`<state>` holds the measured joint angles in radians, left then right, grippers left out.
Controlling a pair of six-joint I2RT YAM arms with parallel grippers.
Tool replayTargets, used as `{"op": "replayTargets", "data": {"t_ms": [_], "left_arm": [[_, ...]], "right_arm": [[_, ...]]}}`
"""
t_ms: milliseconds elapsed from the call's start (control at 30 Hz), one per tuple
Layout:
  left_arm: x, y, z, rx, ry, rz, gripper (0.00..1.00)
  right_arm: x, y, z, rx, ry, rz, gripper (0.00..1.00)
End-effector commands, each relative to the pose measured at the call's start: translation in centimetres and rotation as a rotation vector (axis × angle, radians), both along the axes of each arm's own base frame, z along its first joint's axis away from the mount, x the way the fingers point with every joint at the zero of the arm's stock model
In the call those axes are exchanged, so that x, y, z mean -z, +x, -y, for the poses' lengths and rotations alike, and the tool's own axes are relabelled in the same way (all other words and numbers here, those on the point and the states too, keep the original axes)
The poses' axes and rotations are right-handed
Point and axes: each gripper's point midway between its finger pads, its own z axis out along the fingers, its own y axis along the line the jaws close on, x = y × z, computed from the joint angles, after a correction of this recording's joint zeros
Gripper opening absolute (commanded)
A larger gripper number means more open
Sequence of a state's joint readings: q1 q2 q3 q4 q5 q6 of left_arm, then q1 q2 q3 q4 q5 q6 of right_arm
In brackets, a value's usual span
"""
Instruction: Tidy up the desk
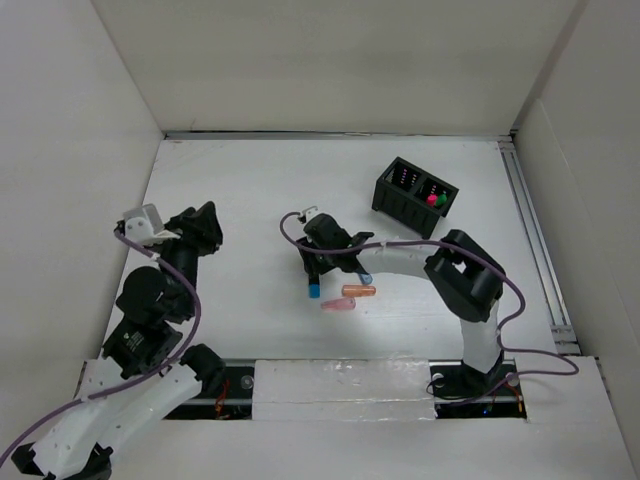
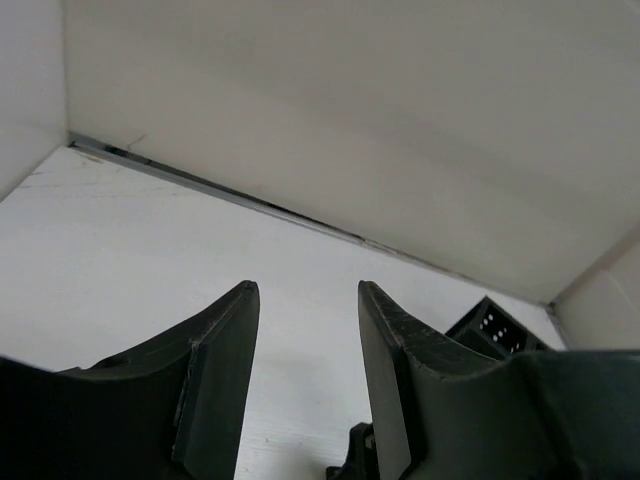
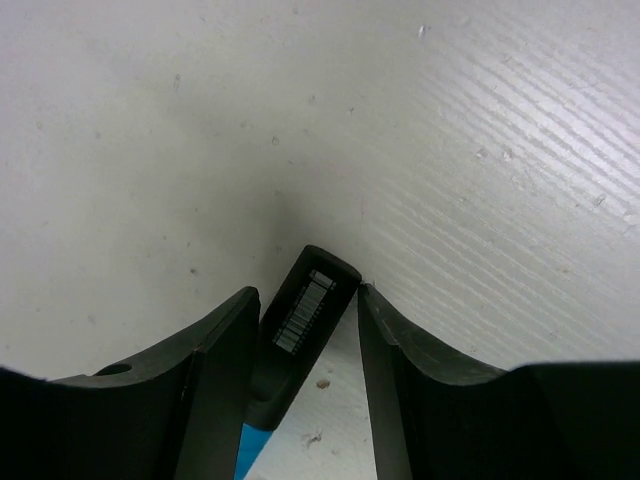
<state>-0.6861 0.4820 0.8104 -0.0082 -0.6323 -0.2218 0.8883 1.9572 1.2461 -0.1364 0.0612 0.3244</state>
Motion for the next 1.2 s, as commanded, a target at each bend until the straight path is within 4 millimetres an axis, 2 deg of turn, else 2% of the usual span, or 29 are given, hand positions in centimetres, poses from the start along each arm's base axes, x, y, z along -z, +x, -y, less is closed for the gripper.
{"op": "replayTargets", "data": {"t_ms": [0, 67, 133, 167, 200, 333, 367, 400, 500, 533, 633, 667, 700, 733, 767, 867, 900, 967, 1000, 1033, 1100, 1133, 1167], "left_arm": [[-0.8, -0.9, -3.7, -0.169, -0.140, 0.043, 0.41], [-1.1, -1.7, -4.7, -0.190, -0.183, 0.072, 0.42], [-1.1, -1.9, -4.8, -0.186, -0.194, 0.084, 0.42], [-1.4, -2.1, -4.9, -0.179, -0.203, 0.098, 0.42], [-1.5, -2.1, -4.6, -0.164, -0.199, 0.102, 0.42], [-1.4, -1.8, -4.0, -0.141, -0.179, 0.088, 0.42], [-1.3, -1.5, -3.6, -0.134, -0.169, 0.080, 0.42], [-1.4, -1.5, -3.6, -0.129, -0.169, 0.081, 0.42], [-1.4, -1.5, -3.3, -0.114, -0.163, 0.077, 0.43], [-1.4, -1.5, -3.3, -0.114, -0.163, 0.079, 0.43], [-1.4, -1.6, -3.4, -0.118, -0.161, 0.078, 0.43], [-1.4, -1.7, -3.4, -0.114, -0.165, 0.082, 0.43], [-1.4, -1.7, -3.3, -0.105, -0.165, 0.084, 0.43], [-1.5, -1.7, -3.1, -0.098, -0.165, 0.087, 0.43], [-1.5, -1.6, -3.1, -0.097, -0.165, 0.087, 0.43], [-1.4, -1.4, -2.8, -0.092, -0.154, 0.079, 0.43], [-1.4, -1.3, -2.6, -0.084, -0.152, 0.075, 0.43], [-1.4, -1.3, -2.5, -0.078, -0.154, 0.075, 0.43], [-1.3, -1.3, -2.3, -0.072, -0.152, 0.075, 0.43], [-1.3, -1.2, -2.3, -0.072, -0.150, 0.075, 0.43], [-1.3, -1.1, -2.0, -0.062, -0.144, 0.073, 0.43], [-1.2, -1.1, -1.9, -0.059, -0.143, 0.071, 0.43], [-1.2, -1.0, -1.8, -0.058, -0.139, 0.068, 0.43]], "right_arm": [[3.6, -1.2, 2.1, 0.035, -0.165, -0.029, 0.50], [4.2, -1.4, 2.1, 0.035, -0.191, -0.029, 0.48], [4.6, -1.6, 2.1, 0.035, -0.209, -0.026, 0.47], [4.7, -1.7, 2.2, 0.034, -0.217, -0.032, 0.39], [4.9, -1.6, 2.3, 0.035, -0.227, -0.030, 0.35], [3.5, -0.9, 2.2, 0.039, -0.220, 0.010, 0.16], [1.9, -0.2, 1.4, 0.038, -0.199, 0.037, 0.09], [1.9, -0.2, 1.4, 0.033, -0.199, 0.037, 0.09], [-2.0, 1.3, -0.3, 0.027, -0.100, 0.095, 0.06], [-3.9, 1.9, -0.4, 0.037, -0.060, 0.119, 0.06], [-7.5, 3.7, -0.2, 0.081, 0.043, 0.163, 0.05], [-10.2, 5.0, 0.4, 0.111, 0.110, 0.208, 0.05], [-11.1, 5.5, 1.0, 0.130, 0.137, 0.218, 0.05], [-13.2, 6.8, 2.5, 0.177, 0.181, 0.253, 0.06], [-14.3, 7.7, 3.4, 0.201, 0.199, 0.273, 0.06], [-16.5, 9.7, 6.5, 0.279, 0.231, 0.316, 0.06], [-18.0, 11.3, 9.5, 0.356, 0.227, 0.360, 0.06], [-19.6, 12.9, 13.3, 0.453, 0.221, 0.410, 0.07], [-21.7, 14.3, 17.3, 0.558, 0.227, 0.470, 0.08], [-21.9, 14.8, 19.5, 0.616, 0.215, 0.498, 0.08], [-23.8, 16.2, 23.7, 0.744, 0.211, 0.589, 0.09], [-24.0, 17.1, 26.8, 0.820, 0.189, 0.613, 0.09], [-24.1, 17.6, 28.3, 0.862, 0.174, 0.629, 0.09]]}}
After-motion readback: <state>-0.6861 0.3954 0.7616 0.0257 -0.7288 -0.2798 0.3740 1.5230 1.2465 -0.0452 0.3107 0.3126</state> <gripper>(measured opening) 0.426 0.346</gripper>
